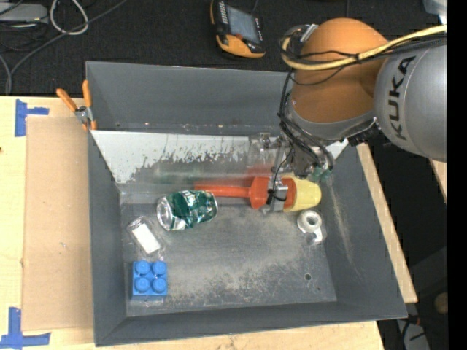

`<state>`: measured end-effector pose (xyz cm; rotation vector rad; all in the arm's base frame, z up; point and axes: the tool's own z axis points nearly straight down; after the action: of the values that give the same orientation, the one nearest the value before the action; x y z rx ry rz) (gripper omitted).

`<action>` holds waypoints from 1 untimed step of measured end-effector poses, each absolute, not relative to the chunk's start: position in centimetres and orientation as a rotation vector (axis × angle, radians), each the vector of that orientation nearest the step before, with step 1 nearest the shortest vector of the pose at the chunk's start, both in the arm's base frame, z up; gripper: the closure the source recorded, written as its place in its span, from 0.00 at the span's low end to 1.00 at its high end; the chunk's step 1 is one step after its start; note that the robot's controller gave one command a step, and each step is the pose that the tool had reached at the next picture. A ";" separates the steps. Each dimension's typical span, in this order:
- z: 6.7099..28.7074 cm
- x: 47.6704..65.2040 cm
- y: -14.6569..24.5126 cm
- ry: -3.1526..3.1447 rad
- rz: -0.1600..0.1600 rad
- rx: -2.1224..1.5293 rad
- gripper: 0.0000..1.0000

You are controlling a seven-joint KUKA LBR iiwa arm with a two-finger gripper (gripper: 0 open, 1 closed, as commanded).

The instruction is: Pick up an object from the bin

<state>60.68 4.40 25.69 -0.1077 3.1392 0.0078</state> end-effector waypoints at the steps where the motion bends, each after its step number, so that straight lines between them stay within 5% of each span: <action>1: 36.8 59.1 2.5 3.151 0.010 -0.210 0.00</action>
Offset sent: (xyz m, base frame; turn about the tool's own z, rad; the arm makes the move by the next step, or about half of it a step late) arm -0.0061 0.0090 0.1180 -0.0397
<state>59.14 2.53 36.82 -0.2101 3.1506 0.0097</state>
